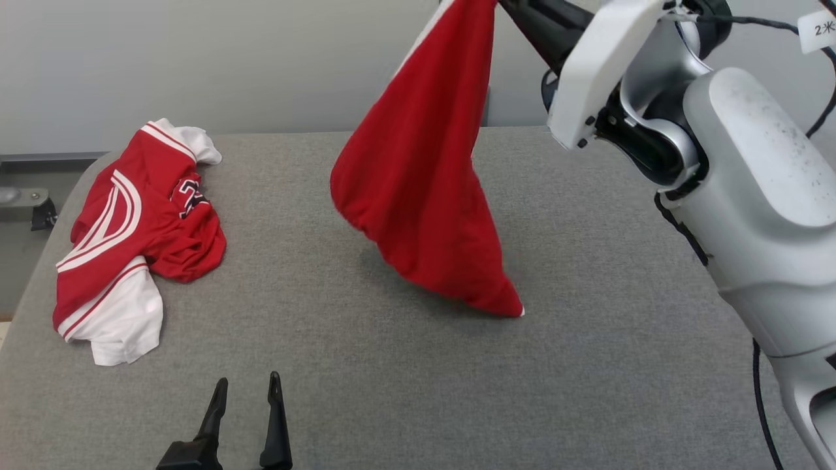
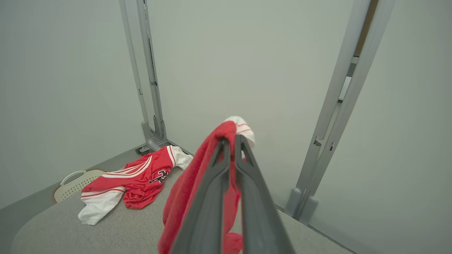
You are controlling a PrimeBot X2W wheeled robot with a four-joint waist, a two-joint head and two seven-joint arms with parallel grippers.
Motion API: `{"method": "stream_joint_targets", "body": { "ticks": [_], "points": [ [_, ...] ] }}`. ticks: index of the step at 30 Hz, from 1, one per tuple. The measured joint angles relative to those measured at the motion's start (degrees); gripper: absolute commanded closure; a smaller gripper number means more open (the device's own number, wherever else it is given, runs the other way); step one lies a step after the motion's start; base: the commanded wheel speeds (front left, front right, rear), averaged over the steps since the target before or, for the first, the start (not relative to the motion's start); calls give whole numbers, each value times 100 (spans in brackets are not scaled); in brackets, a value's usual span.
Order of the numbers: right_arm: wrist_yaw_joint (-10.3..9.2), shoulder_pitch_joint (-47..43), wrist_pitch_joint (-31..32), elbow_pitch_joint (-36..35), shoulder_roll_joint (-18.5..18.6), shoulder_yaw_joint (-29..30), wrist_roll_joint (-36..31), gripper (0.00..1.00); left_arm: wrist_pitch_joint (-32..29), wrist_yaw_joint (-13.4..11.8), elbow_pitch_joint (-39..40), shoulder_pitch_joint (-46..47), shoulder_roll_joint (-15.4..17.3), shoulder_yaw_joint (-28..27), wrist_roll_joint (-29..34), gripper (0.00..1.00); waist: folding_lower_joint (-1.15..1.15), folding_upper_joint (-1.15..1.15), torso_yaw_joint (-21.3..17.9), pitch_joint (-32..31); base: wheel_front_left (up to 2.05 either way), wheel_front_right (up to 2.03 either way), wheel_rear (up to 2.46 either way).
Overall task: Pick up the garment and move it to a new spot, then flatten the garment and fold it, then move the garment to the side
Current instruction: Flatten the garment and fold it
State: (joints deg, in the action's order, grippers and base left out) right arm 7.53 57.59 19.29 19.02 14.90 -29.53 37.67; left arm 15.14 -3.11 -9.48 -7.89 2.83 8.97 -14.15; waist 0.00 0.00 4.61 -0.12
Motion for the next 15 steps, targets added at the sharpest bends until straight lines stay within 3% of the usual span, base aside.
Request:
{"method": "stream_joint_targets", "body": {
  "ticks": [15],
  "points": [
    [-1,-2354,427,-998,1240,190,563,100,0,-36,80,-91,1,-149,-1,0,0,0,-511,18,0,0,0]
  ]
}}
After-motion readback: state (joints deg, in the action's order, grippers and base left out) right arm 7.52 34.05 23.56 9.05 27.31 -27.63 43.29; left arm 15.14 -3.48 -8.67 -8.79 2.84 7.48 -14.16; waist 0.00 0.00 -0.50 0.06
